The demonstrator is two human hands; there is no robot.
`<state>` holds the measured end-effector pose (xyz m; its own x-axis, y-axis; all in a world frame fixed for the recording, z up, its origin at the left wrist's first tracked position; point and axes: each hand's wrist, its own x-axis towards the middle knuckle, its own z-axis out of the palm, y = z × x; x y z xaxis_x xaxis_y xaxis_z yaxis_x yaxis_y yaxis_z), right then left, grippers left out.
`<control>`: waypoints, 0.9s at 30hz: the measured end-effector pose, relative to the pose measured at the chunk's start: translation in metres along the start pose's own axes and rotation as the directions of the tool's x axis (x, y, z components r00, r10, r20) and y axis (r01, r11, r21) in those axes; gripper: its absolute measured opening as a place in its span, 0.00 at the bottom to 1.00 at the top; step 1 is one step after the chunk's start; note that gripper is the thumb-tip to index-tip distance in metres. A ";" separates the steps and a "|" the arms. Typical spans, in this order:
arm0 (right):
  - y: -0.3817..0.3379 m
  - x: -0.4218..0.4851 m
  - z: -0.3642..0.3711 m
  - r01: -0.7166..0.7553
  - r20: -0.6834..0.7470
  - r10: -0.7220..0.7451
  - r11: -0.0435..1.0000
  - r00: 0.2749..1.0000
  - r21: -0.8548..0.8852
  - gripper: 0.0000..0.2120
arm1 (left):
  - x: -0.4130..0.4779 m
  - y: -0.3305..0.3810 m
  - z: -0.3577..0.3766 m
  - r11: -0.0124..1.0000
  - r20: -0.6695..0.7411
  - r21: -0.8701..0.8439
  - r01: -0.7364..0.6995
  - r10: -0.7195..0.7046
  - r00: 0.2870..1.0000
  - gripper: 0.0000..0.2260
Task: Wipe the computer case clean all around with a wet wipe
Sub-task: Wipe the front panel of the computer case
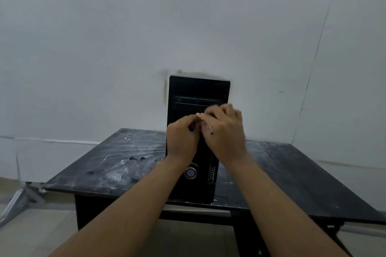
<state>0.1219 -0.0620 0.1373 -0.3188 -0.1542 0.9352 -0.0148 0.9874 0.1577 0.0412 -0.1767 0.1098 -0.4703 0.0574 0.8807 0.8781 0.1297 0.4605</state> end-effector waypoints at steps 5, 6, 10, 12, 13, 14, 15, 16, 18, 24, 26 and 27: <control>0.013 -0.018 0.022 -0.079 0.016 0.079 0.997 0.997 -0.020 0.10 | -0.011 -0.012 -0.013 0.998 0.072 -0.060 -0.013 0.018 0.997 0.13; 0.016 -0.020 0.023 -0.094 0.005 0.094 0.995 0.996 -0.011 0.10 | -0.012 -0.014 -0.017 0.998 0.069 -0.052 -0.038 0.042 0.997 0.14; 0.012 -0.031 0.030 -0.113 -0.031 0.113 0.994 0.993 0.000 0.06 | 0.004 -0.030 -0.045 0.984 -0.040 0.127 -0.128 0.134 0.990 0.22; 0.008 -0.033 0.033 -0.090 -0.015 0.090 0.996 0.996 0.003 0.06 | 0.024 -0.037 -0.062 0.972 -0.072 0.206 -0.115 0.132 0.989 0.26; 0.007 -0.029 0.034 -0.064 -0.008 0.064 0.998 0.998 0.009 0.05 | 0.036 -0.039 -0.068 0.966 -0.061 0.230 -0.114 0.132 0.989 0.27; 0.007 -0.023 0.035 -0.054 -0.009 0.054 0.998 0.998 0.018 0.05 | 0.049 -0.040 -0.074 0.962 -0.025 0.242 -0.124 0.134 0.991 0.29; 0.006 -0.014 0.036 -0.065 -0.021 0.066 0.997 0.998 0.030 0.07 | 0.063 -0.040 -0.079 0.960 0.030 0.240 -0.145 0.142 0.989 0.30; 0.005 -0.005 0.035 -0.092 -0.046 0.094 0.995 0.995 0.048 0.09 | 0.078 -0.039 -0.083 0.958 0.097 0.233 -0.167 0.148 0.984 0.30; 0.003 0.010 0.035 -0.110 -0.100 0.116 0.992 0.988 0.068 0.08 | 0.103 -0.032 -0.089 0.957 0.219 0.220 -0.187 0.139 0.966 0.29; -0.011 -0.042 0.055 0.077 0.059 -0.079 0.996 0.995 0.048 0.05 | 0.114 -0.018 -0.085 0.951 0.357 0.228 -0.209 0.118 0.927 0.23; -0.010 -0.066 0.058 0.108 0.135 -0.114 0.993 0.984 0.054 0.06 | 0.107 -0.020 -0.083 0.953 0.384 0.231 -0.198 0.097 0.918 0.27; -0.008 -0.070 0.057 0.130 0.146 -0.135 0.991 0.980 0.043 0.06 | 0.106 -0.020 -0.082 0.952 0.399 0.235 -0.198 0.092 0.913 0.29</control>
<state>0.0900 -0.0573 0.0521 -0.4492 -0.2786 0.8489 -0.0971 0.9597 0.2637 -0.0188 -0.2548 0.2028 -0.3837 0.4587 0.8014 0.9082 0.3443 0.2378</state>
